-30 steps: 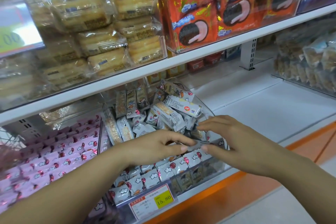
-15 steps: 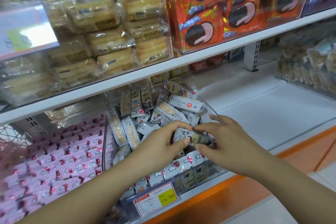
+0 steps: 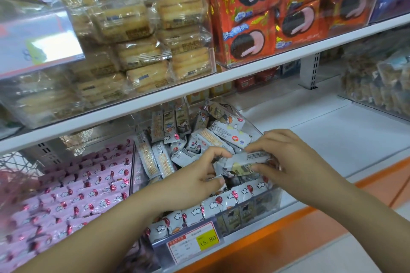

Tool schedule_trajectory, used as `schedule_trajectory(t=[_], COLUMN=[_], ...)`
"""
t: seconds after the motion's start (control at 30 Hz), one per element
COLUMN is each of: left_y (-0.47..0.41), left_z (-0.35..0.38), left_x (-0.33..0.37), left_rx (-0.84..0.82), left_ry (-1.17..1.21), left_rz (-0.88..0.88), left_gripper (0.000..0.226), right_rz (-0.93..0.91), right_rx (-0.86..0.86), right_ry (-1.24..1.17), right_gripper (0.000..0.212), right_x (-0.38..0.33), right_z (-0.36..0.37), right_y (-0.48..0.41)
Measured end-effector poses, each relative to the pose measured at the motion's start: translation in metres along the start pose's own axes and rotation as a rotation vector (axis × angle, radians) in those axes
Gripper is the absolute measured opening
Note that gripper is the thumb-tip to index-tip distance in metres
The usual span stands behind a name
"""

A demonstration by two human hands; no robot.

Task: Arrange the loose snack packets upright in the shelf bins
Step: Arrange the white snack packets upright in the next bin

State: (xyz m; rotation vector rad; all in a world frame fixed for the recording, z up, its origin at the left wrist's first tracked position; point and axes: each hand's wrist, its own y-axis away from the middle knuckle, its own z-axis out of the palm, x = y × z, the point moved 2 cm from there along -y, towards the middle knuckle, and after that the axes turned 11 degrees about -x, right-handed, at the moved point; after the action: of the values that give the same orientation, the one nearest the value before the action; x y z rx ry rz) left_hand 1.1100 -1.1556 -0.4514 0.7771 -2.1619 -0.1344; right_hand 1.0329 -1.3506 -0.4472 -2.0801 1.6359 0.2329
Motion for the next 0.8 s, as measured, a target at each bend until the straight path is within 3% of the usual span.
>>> schedule_trajectory(t=[0.1, 0.2, 0.27, 0.47, 0.67, 0.8], left_y=[-0.002, -0.003, -0.004, -0.007, -0.007, -0.008], left_z=[0.001, 0.002, 0.001, -0.002, 0.0, -0.002], left_x=[0.002, 0.004, 0.003, -0.001, -0.001, 0.002], left_rx=[-0.032, -0.035, -0.048, -0.052, -0.064, -0.077], left_ry=[0.007, 0.005, 0.016, 0.044, 0.009, -0.004], left_rz=[-0.021, -0.025, -0.044, -0.039, -0.01, 0.004], left_gripper=[0.049, 0.056, 0.058, 0.062, 0.04, 0.038], right_rz=[-0.012, -0.011, 0.004, 0.038, 0.046, 0.016], right_rx=[0.105, 0.191, 0.174, 0.02, -0.019, -0.035], right_ry=[-0.046, -0.145, -0.194, -0.252, -0.199, -0.218], right_gripper=[0.032, 0.046, 0.051, 0.04, 0.042, 0.04], right_x=[-0.003, -0.004, -0.008, -0.023, -0.019, -0.02], right_z=[-0.01, -0.021, -0.022, -0.004, -0.015, -0.007], right_y=[0.003, 0.006, 0.005, -0.006, -0.008, -0.01])
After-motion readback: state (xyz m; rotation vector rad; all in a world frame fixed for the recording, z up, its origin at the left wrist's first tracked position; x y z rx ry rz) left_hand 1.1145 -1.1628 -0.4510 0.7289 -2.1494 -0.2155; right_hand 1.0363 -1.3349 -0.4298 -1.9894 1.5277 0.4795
